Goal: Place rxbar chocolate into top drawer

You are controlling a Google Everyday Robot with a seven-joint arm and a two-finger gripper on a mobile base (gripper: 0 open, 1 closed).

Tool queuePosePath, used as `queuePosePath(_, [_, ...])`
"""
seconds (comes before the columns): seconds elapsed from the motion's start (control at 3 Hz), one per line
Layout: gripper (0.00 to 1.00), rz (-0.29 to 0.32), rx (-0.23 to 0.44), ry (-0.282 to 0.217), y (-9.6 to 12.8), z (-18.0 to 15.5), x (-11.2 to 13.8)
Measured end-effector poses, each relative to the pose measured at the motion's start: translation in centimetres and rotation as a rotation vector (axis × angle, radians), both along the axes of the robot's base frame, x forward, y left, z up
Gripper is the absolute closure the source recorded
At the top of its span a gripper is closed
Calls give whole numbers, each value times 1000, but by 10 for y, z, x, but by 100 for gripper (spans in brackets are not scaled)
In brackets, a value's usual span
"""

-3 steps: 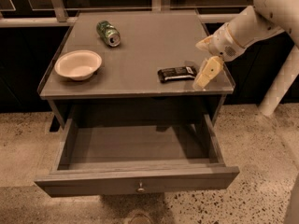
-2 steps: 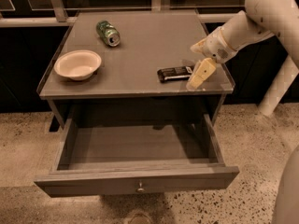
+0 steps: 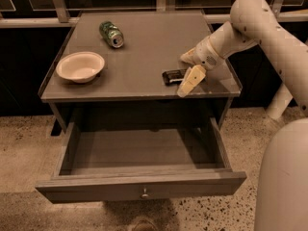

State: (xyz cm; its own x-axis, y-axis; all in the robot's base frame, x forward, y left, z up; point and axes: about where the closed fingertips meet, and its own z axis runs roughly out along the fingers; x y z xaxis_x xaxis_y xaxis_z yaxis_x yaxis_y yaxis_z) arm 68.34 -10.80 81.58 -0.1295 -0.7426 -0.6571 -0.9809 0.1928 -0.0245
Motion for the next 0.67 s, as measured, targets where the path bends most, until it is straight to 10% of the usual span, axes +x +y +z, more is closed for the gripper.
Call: queuePosePath(0.67, [19,0,0,0,0,0,0])
